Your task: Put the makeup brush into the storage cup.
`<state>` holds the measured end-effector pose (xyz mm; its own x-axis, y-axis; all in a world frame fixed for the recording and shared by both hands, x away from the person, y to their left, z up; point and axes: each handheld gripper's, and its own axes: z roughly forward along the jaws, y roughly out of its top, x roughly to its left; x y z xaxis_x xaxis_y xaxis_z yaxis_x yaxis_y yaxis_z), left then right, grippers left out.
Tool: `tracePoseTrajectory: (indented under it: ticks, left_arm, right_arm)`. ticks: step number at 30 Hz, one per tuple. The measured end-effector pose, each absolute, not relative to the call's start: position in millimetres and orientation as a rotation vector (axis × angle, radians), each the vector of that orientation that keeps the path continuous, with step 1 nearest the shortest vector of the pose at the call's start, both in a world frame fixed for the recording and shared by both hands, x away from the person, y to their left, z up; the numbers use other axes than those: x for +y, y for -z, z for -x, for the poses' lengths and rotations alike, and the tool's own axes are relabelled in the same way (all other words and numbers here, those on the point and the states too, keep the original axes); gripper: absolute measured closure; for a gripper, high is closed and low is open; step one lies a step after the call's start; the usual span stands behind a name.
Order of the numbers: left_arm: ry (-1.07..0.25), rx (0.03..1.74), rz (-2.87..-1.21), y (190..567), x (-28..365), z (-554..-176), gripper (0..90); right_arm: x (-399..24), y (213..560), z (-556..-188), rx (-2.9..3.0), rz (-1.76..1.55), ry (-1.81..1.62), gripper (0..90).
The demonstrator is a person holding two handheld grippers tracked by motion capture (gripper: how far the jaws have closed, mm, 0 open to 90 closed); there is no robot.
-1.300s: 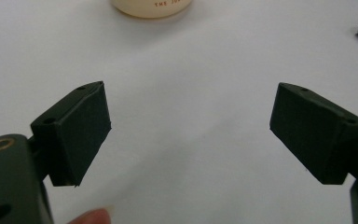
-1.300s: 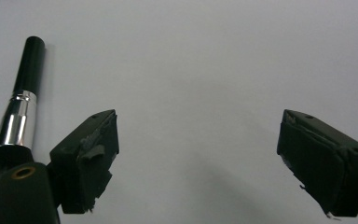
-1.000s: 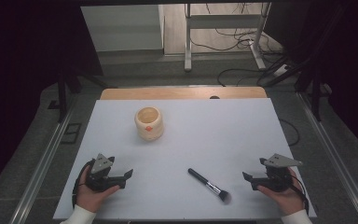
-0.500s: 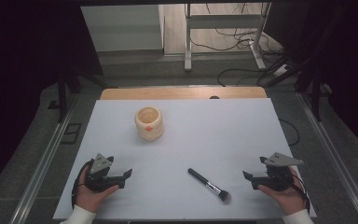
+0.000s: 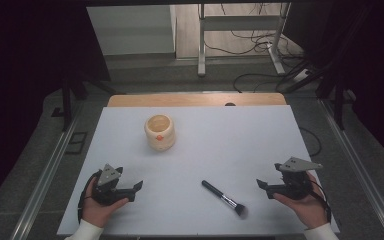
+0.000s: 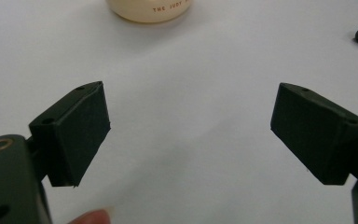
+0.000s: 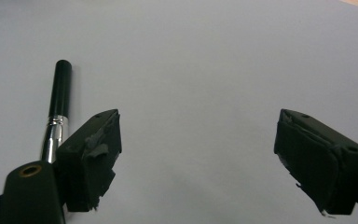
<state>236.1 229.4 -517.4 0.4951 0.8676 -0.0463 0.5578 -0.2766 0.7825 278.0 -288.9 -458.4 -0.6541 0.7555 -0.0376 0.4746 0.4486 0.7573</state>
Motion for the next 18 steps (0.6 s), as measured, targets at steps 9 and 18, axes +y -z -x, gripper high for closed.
tracePoseTrajectory:
  ticks: [9,18]
  left_arm:
    - [-0.501,1.174,-1.968,517,229,-237,12.3]
    - [-0.499,1.172,-1.969,517,228,-238,11.9]
  right_arm:
    - [-281,458,-277,2.378,-1.030,-1.025,15.8]
    - [-274,458,-277,2.417,-1.022,-0.995,15.8]
